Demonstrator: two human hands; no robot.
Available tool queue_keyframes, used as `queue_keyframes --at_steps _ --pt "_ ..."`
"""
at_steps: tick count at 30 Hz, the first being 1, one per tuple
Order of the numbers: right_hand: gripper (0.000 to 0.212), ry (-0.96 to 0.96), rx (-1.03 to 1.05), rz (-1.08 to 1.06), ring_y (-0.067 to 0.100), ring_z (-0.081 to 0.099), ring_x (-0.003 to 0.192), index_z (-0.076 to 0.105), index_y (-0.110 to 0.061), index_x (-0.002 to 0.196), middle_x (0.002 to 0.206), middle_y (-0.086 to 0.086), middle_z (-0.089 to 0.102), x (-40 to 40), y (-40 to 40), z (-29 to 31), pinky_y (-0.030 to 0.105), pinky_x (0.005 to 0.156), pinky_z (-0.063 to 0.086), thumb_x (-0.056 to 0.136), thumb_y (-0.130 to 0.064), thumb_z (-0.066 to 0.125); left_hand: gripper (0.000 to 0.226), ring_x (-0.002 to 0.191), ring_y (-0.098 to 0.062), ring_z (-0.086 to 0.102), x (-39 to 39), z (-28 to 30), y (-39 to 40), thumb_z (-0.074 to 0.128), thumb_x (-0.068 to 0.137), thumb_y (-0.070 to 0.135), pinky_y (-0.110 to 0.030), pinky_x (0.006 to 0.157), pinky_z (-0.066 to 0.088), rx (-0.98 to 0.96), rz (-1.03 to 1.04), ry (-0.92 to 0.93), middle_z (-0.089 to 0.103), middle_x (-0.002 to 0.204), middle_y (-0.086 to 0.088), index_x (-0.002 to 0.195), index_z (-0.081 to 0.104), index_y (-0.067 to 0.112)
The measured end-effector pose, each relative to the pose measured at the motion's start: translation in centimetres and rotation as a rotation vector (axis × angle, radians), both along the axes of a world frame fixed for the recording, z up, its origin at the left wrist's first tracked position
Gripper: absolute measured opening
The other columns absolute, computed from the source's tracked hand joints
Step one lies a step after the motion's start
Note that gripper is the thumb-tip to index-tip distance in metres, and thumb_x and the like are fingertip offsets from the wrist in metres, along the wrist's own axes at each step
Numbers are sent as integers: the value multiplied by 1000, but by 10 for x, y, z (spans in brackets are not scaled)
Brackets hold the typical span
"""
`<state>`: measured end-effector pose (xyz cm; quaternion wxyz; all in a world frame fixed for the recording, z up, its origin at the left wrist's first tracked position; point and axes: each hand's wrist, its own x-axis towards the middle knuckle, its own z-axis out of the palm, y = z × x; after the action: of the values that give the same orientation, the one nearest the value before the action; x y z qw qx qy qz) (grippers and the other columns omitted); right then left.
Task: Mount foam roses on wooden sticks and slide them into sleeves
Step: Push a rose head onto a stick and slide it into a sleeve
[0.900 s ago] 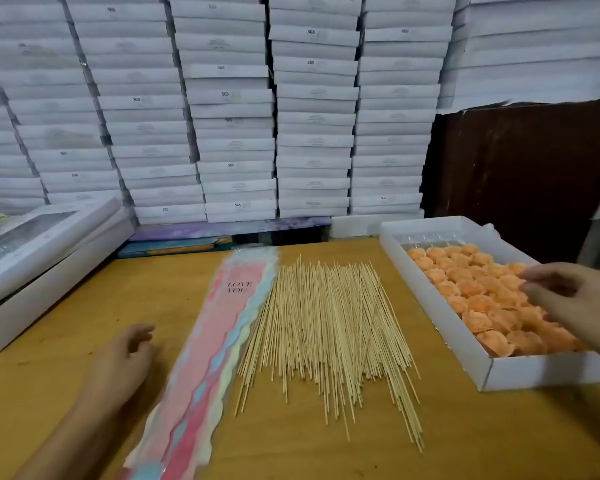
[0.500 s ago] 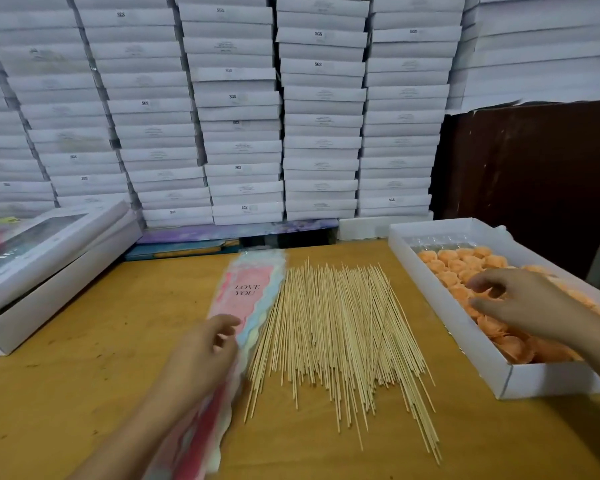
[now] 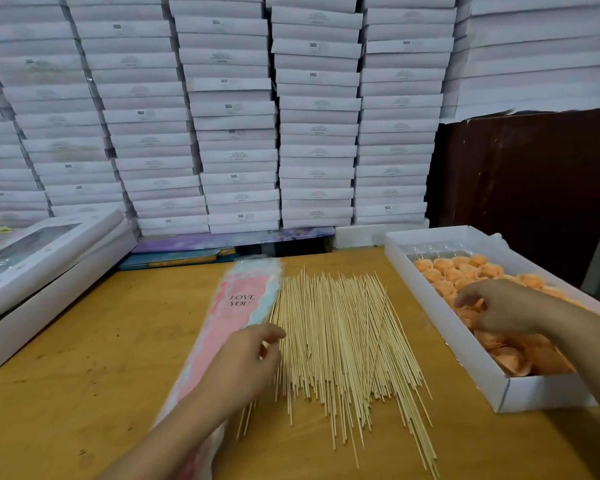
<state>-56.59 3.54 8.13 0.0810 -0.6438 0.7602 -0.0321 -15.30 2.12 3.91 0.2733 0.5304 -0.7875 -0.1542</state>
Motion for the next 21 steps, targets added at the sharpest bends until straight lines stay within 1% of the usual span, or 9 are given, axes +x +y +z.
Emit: queue_keyframes --at_steps 3,6,8,10,13,15,17,19,21 --pt "41 -2 15 2 11 56 107 62 -31 121 117 -11 60 0 -4 -7 26 93 51 82 -30 74 29 78 5 61 9 -1 -2 54 96 16 -5 68 42 18 31 27 67 106 18 118 69 27" --pt "28 -19 -5 43 8 56 99 58 -38 105 103 -19 57 1 -7 -14 26 89 51 82 -34 73 28 79 7 59 14 -3 -2 55 96 14 -4 66 42 23 46 44 67 107 17 115 70 26" --pt "17 8 -34 36 6 57 88 57 -36 95 95 -19 60 0 -10 -19 28 83 53 84 -34 69 28 81 11 58 16 -4 -1 55 95 13 -3 67 41 18 54 46 66 106 19 116 70 25" --pt "11 43 -53 1 8 58 82 57 -33 94 91 -13 62 -1 -13 -22 29 76 54 86 -31 65 28 82 12 57 17 -5 -1 55 95 13 -3 67 40 20 61 49 66 106 19 116 70 25" --pt "15 46 -66 -9 9 57 83 54 -34 91 94 -10 61 1 -13 -21 24 72 51 87 -28 66 28 82 13 57 17 -6 0 55 95 12 -2 67 40 29 61 55 66 105 20 116 70 24" --pt "15 34 -87 -28 9 58 83 55 -33 90 95 -9 61 2 -11 -17 24 71 51 87 -26 67 28 82 13 57 18 -7 0 55 96 12 -4 65 41 37 62 66 65 105 21 116 70 25" --pt "17 32 -110 -60 10 58 80 55 -32 89 92 -9 61 3 -9 -13 23 65 49 86 -21 67 28 83 10 57 20 -7 1 55 96 12 -7 63 43 52 67 83 64 104 24 115 70 26" --pt "19 33 -124 -78 9 57 76 54 -32 87 88 -10 60 3 -6 -7 20 58 43 86 -16 65 27 83 7 58 22 -6 1 54 97 13 -9 63 44 68 74 93 64 103 23 115 69 27" --pt "19 35 -117 -69 7 56 75 55 -31 88 86 -11 59 4 -4 -2 18 56 40 86 -14 64 27 80 6 59 25 -5 0 54 97 13 -9 64 44 73 79 99 64 103 23 114 69 26"
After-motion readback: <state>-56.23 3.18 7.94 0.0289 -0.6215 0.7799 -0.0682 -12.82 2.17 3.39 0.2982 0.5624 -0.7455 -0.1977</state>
